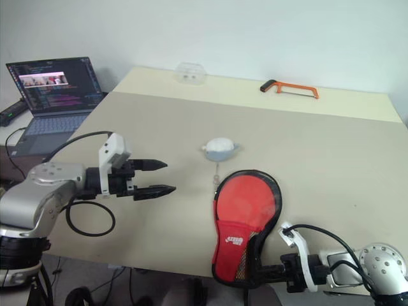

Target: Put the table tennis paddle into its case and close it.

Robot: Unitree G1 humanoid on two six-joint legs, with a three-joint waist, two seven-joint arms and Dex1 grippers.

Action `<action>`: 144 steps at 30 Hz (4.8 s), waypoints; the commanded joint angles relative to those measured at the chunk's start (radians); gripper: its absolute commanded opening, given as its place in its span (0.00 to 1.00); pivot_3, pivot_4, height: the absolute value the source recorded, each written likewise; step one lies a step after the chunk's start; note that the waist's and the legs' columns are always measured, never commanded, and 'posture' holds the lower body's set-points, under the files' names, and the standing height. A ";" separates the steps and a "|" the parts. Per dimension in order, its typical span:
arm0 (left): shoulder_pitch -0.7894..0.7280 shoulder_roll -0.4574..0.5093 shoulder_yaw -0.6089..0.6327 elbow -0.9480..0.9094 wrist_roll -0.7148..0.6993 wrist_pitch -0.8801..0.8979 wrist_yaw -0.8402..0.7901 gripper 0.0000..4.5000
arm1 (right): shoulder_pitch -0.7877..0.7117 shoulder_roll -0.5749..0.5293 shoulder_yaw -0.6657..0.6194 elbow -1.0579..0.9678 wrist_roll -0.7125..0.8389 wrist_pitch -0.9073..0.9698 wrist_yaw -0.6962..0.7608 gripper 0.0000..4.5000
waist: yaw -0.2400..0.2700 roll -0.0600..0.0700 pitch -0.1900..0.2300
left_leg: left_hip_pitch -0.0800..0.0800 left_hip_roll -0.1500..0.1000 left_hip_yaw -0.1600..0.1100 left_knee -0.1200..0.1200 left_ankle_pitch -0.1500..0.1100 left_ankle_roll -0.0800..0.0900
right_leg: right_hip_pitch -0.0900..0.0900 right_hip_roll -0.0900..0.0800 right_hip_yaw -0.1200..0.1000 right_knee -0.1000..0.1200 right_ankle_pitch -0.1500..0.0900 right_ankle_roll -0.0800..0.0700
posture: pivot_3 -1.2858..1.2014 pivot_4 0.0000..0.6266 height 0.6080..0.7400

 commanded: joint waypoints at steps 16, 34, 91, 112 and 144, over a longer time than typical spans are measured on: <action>-0.098 -0.038 -0.003 0.090 0.047 -0.086 0.051 1.00 | -0.046 -0.610 -0.051 -0.139 -0.661 -0.575 0.723 0.99 | 0.015 0.003 0.003 | -0.001 -0.002 -0.002 0.002 0.000 0.001 | 0.001 -0.002 -0.003 -0.001 0.000 0.001 | 0.52 0.24 1.00; -0.615 -0.380 -0.204 0.748 0.288 -0.367 0.106 1.00 | -0.295 0.270 0.206 0.050 -1.073 -0.813 0.187 0.99 | 0.040 0.000 0.002 | -0.008 -0.004 -0.007 0.018 0.000 0.000 | -0.002 -0.001 -0.007 0.009 0.002 0.001 | 0.52 0.24 1.00; -0.985 -0.850 -0.366 1.555 0.950 -0.835 0.995 0.12 | -0.291 0.321 0.428 0.079 -1.280 -0.556 0.255 1.00 | 0.014 -0.002 0.001 | 0.000 -0.004 -0.008 0.017 0.000 0.000 | 0.002 0.003 -0.005 0.017 0.002 0.001 | 0.52 0.24 1.00; -0.965 -1.040 -0.464 1.570 1.088 -0.974 1.027 0.12 | -0.222 0.302 0.454 -0.052 -1.285 -0.473 0.256 1.00 | 0.016 -0.001 0.000 | 0.000 -0.004 -0.007 0.016 0.000 0.000 | 0.002 0.003 -0.004 0.016 0.002 0.001 | 0.52 0.24 1.00; -0.904 -0.677 -0.115 1.239 0.537 -0.771 -0.225 1.00 | -0.300 0.229 0.442 0.181 -1.328 -0.662 0.400 1.00 | 0.010 0.003 -0.019 | 0.003 -0.003 -0.008 0.016 0.000 0.000 | 0.004 0.005 -0.005 0.016 0.002 0.000 | 0.52 0.24 1.00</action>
